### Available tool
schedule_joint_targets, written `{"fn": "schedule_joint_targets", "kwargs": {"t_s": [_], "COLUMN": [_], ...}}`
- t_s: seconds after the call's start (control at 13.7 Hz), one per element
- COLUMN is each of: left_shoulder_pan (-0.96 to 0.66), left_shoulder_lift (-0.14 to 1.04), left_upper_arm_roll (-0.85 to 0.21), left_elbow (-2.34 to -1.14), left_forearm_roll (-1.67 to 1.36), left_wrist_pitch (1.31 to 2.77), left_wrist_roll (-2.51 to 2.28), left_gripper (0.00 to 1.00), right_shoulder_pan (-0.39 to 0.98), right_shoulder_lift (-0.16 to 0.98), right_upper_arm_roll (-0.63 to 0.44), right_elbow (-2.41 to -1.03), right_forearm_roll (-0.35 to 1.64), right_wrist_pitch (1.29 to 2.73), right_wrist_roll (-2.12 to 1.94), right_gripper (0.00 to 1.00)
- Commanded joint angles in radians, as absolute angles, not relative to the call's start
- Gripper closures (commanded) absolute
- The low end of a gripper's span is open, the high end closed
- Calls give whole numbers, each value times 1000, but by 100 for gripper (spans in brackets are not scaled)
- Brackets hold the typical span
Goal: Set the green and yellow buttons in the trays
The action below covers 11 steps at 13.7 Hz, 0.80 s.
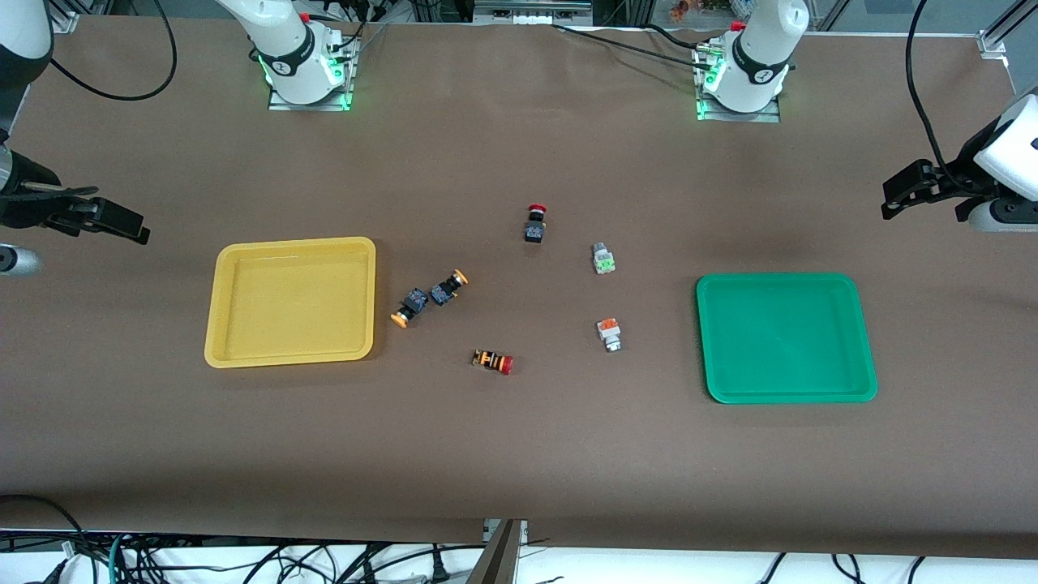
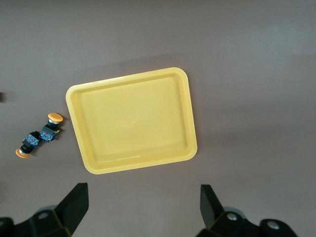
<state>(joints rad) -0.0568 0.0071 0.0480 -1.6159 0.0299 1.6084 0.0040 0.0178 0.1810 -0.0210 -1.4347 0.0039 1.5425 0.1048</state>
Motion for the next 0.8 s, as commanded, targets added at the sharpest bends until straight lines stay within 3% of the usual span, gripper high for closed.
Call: {"fn": "schedule_joint_targets", "kwargs": {"t_s": [0.0, 0.73], "left_shoulder_pan": [-58, -60], "left_shoulder_lift": [9, 12], "left_upper_arm_roll": [48, 48], "left_elbow": [-1597, -1595], "left_forearm_roll": [38, 37], "left_wrist_pitch": [1586, 1566], "left_wrist_roll": [8, -5], "left_gripper": [0, 0], "right_shoulder_pan": [26, 18], "right_shoulder_lift": [175, 181], "right_upper_arm_roll": [-20, -23], "right_elbow": [-1430, -1433], "right_forearm_roll": [11, 6], "right_wrist_pitch": [1531, 1543], "right_wrist_roll": [100, 100], "right_gripper": [0, 0]}}
